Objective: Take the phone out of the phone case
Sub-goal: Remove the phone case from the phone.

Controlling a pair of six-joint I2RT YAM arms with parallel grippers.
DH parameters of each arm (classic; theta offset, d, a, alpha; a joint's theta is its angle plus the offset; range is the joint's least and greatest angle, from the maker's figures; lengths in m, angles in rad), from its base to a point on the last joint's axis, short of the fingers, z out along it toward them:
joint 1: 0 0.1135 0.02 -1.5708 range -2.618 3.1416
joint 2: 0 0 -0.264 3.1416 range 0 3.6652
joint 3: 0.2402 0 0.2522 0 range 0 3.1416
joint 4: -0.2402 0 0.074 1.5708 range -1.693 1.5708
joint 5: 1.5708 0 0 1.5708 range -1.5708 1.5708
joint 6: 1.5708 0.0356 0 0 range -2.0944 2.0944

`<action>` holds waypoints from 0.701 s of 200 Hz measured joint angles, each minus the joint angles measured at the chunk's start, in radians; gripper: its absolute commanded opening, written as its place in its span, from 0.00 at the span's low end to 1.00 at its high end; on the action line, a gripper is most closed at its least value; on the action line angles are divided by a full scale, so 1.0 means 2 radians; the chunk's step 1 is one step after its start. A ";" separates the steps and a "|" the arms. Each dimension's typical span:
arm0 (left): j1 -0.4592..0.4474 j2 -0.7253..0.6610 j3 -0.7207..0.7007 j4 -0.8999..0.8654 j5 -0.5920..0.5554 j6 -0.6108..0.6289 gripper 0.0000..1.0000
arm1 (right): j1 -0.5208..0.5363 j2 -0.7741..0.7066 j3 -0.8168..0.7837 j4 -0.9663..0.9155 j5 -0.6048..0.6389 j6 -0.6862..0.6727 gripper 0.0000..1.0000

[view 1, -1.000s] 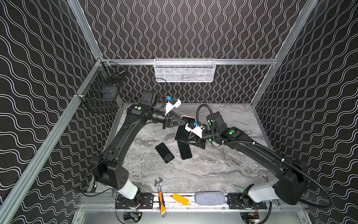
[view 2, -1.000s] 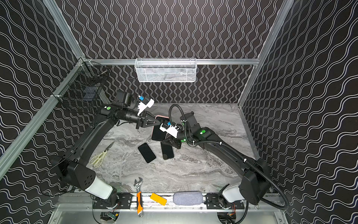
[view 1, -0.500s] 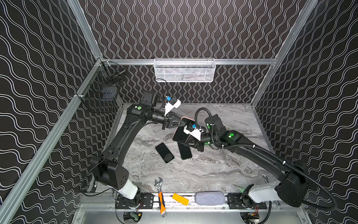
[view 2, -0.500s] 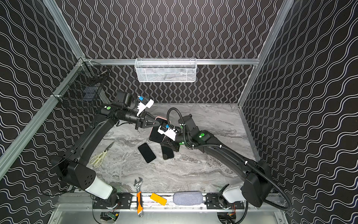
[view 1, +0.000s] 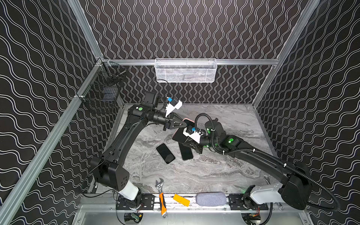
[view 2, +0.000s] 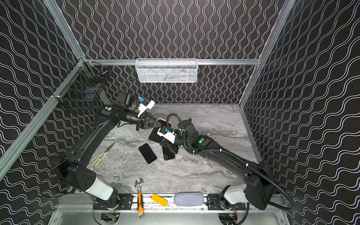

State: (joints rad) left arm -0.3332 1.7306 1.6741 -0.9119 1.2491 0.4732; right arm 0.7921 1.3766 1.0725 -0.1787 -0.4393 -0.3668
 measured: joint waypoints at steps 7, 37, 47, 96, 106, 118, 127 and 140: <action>0.000 0.000 0.000 -0.001 0.000 -0.001 0.00 | 0.001 -0.001 -0.002 0.003 0.006 -0.006 0.16; 0.000 -0.001 0.000 0.010 0.011 -0.005 0.00 | 0.003 -0.003 -0.010 0.007 0.023 -0.019 0.16; -0.001 -0.001 0.000 0.014 0.013 -0.006 0.00 | 0.003 -0.003 -0.011 0.007 0.025 -0.021 0.16; -0.002 -0.002 0.000 0.022 0.019 -0.012 0.00 | 0.003 -0.015 -0.019 0.013 0.032 -0.020 0.17; -0.002 -0.002 0.000 0.022 0.020 -0.013 0.00 | 0.002 -0.021 -0.024 0.014 0.033 -0.018 0.19; -0.002 -0.002 0.000 0.021 0.020 -0.015 0.00 | 0.000 -0.031 -0.030 0.015 0.034 -0.012 0.19; -0.003 -0.002 0.000 0.021 0.020 -0.018 0.00 | -0.003 -0.040 -0.036 0.018 0.034 -0.006 0.20; -0.003 -0.002 0.004 0.017 0.018 -0.026 0.00 | -0.008 -0.055 -0.048 0.021 0.034 -0.002 0.22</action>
State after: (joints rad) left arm -0.3393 1.7264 1.6814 -0.8780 1.2842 0.4206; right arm 0.7757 1.2659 0.9771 -0.1360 -0.3717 -0.3698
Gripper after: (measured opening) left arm 0.116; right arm 0.206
